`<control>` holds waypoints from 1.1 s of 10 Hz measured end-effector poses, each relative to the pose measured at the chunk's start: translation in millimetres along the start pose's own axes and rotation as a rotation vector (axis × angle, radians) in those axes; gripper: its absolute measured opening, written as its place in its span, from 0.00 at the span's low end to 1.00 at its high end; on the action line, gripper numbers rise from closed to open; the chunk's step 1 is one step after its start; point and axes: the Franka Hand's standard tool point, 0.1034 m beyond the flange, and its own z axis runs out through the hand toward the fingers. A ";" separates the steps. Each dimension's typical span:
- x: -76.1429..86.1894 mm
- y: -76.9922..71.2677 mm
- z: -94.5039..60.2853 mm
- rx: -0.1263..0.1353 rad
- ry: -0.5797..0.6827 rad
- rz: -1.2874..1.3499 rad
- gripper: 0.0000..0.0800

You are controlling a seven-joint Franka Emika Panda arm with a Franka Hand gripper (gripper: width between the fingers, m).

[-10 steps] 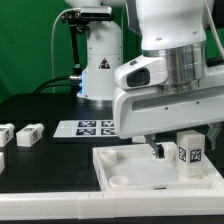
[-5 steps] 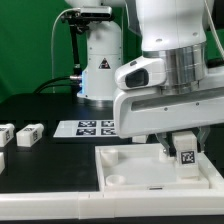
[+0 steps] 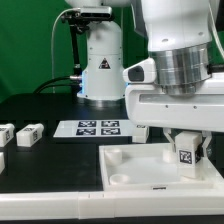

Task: Assemble one leg

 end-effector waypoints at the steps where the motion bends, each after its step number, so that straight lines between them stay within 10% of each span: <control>1: -0.2 -0.6 0.1 0.004 0.000 0.089 0.36; 6: -1.8 -2.5 1.7 0.016 -0.019 0.393 0.38; 8: -4.4 -3.9 2.1 0.015 -0.019 0.361 0.76; 11: -4.6 -3.3 2.6 0.012 -0.014 -0.024 0.81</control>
Offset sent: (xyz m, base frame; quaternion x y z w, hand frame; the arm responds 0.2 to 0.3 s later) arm 0.0056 -0.0015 -0.0017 -0.0090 0.0033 0.2758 0.9612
